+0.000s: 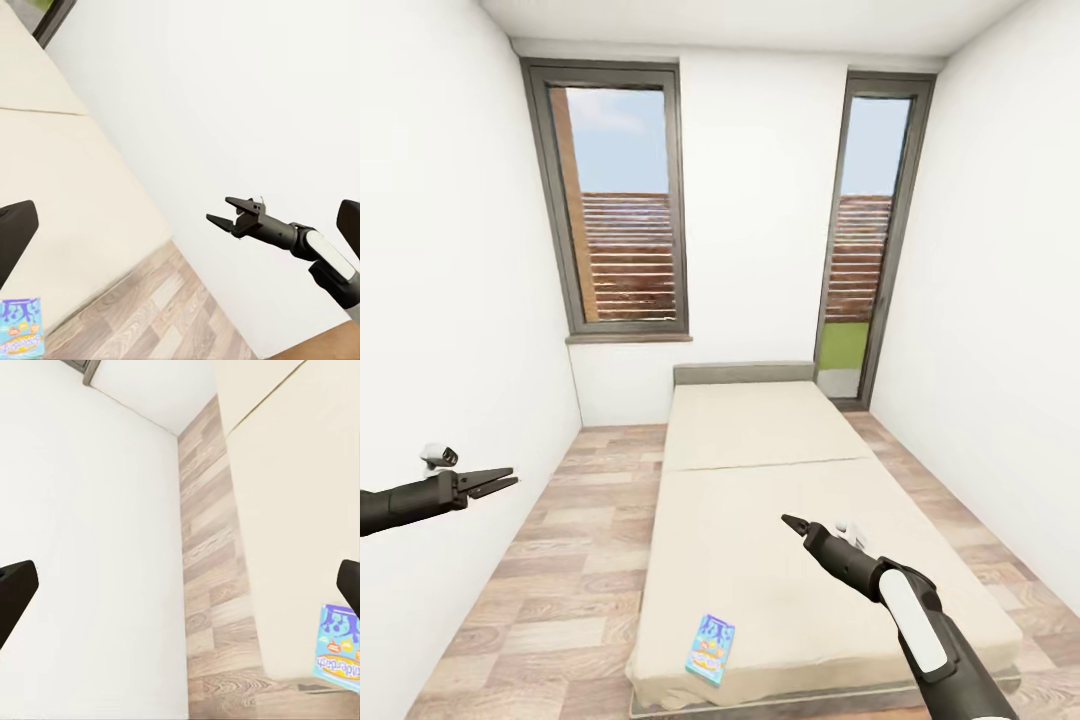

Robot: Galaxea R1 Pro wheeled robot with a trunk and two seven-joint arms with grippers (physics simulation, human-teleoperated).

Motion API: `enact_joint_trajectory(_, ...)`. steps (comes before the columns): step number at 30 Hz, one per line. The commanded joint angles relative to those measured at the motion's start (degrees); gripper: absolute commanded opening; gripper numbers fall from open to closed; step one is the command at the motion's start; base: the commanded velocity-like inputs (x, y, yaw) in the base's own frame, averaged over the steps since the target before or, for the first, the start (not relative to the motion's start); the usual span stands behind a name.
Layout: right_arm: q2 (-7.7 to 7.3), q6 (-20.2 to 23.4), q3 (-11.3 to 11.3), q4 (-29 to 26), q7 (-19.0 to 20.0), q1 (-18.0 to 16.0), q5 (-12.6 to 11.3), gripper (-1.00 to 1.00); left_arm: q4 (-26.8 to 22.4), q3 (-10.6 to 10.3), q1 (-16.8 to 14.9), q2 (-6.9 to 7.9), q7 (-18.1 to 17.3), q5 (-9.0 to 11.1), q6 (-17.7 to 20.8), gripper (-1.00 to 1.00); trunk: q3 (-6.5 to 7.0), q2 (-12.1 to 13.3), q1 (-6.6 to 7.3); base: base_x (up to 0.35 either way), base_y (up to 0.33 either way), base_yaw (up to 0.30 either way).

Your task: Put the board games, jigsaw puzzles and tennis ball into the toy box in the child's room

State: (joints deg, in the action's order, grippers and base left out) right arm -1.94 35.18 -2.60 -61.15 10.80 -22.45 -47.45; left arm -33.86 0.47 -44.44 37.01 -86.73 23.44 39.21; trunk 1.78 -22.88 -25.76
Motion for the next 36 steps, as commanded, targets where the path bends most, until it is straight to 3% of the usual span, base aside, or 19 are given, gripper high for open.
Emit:
enact_joint_trajectory(1,0.01,0.3,-0.1,0.0,0.2,0.0,0.0,1.00,0.0,0.0,0.0,-0.01,-0.2,0.0,0.6,1.00,-0.03,0.0,-0.02,0.000,0.000,0.283)
enact_joint_trajectory(11,0.01,0.3,-0.1,0.0,0.2,0.0,0.0,1.00,0.0,0.0,0.0,-0.01,-0.1,0.0,0.6,1.00,-0.03,0.0,-0.02,0.000,0.000,0.254)
enact_joint_trajectory(36,0.00,0.3,-0.1,0.1,0.2,0.0,0.1,1.00,0.0,0.0,0.0,-0.01,-0.1,0.1,0.6,1.00,-0.03,0.0,-0.02,0.054,0.000,0.012)
